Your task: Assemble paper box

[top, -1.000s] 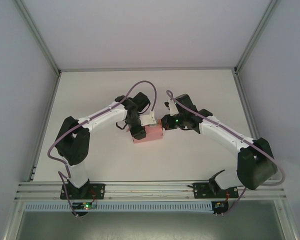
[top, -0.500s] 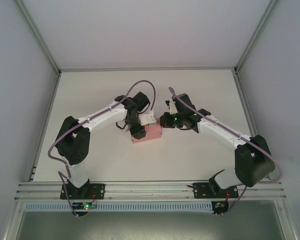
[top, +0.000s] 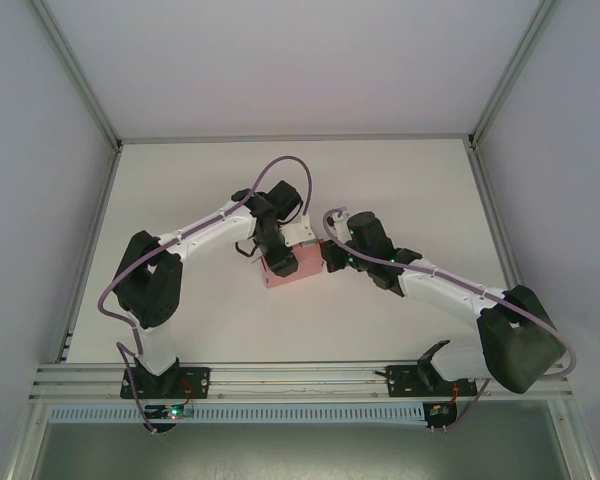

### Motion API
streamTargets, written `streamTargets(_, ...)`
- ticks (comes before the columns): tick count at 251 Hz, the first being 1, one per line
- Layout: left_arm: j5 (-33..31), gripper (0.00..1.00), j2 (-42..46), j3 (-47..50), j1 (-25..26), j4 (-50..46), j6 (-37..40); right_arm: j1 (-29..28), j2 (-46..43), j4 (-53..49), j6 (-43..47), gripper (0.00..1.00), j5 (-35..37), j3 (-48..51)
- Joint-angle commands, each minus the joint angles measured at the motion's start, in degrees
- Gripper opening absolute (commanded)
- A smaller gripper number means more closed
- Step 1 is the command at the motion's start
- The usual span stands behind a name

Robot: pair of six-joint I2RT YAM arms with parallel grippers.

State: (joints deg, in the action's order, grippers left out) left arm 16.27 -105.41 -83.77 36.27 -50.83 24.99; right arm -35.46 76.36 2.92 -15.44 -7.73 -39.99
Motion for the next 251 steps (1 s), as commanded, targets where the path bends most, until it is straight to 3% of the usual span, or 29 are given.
streamTargets(1, 1.6, 0.72, 0.5, -1.9, 0.0, 4.6, -2.2, -1.8, -0.2, -7.7, -4.1, 0.00, 7.1, -1.1)
streamTargets(24, 0.8, 0.89, 1.9, -2.1, 0.0, 4.6, -3.6, -2.0, 0.6, -10.0, -7.7, 0.00, 9.3, -3.0)
streamTargets(31, 0.8, 1.00, 2.5, -2.2, 0.1, 4.5, -4.0, -2.3, 0.8, -10.6, -8.3, 0.00, 10.0, -3.4)
streamTargets(73, -2.3, 1.00, 7.6, -0.2, 0.1, 6.0, -9.4, -5.4, 1.7, -14.0, -8.8, 0.00, 17.3, -6.5)
streamTargets(150, -16.6, 1.00, 21.7, 10.6, 0.2, 5.9, -23.5, -6.2, 3.9, -17.2, -11.4, 0.00, 17.9, -10.2)
streamTargets(181, -20.5, 0.82, 24.6, 16.3, 0.1, 5.3, -26.4, -6.4, 4.7, -17.7, -11.1, 0.00, 16.3, -11.0)
streamTargets(209, -18.4, 0.68, 23.0, 16.0, 0.1, 5.5, -27.1, -6.4, 5.0, -17.6, -10.3, 0.00, 14.8, -11.6)
streamTargets(251, -19.8, 0.36, 18.9, 13.5, 0.1, 6.1, -27.7, -6.6, 5.4, -17.7, -9.4, 0.00, 14.4, -12.2)
